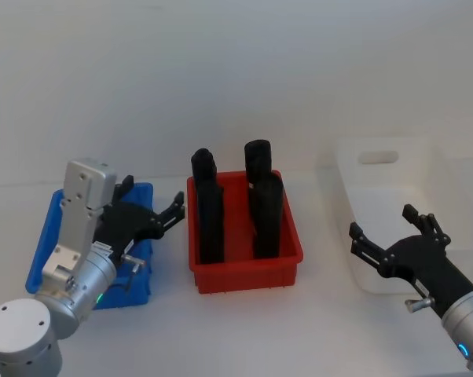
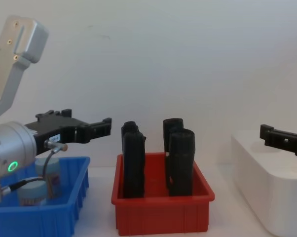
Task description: Pick the cotton swabs from the blue box and place them into the white box.
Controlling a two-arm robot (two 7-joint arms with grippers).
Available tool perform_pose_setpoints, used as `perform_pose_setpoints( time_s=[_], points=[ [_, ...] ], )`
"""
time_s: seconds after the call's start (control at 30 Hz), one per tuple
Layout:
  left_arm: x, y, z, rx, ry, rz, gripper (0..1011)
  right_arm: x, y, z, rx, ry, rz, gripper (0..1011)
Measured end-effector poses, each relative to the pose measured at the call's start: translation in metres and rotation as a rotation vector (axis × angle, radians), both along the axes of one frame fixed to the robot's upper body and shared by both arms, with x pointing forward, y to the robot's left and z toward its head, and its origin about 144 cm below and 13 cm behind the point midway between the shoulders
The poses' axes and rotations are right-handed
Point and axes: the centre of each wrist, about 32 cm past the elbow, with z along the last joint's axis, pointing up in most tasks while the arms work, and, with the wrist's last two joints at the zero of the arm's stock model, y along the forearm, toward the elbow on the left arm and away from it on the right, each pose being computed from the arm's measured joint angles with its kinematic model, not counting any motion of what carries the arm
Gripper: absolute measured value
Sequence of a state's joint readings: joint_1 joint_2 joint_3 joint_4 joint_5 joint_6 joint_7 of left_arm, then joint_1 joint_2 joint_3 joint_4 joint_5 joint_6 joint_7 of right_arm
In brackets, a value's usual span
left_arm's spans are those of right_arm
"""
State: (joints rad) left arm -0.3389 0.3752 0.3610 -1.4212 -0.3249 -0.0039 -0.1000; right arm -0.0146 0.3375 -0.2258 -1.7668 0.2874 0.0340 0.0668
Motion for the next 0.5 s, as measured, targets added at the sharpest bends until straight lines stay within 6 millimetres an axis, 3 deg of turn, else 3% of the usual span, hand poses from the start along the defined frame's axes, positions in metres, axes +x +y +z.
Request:
perform_pose_setpoints(
  time_s=[0.5],
  points=[
    [0.009, 0.023, -0.011, -0.049, 0.095, 0.082, 1004, 0.000, 0.000, 0.000, 0.000, 0.000, 0.000, 1002]
  ],
)
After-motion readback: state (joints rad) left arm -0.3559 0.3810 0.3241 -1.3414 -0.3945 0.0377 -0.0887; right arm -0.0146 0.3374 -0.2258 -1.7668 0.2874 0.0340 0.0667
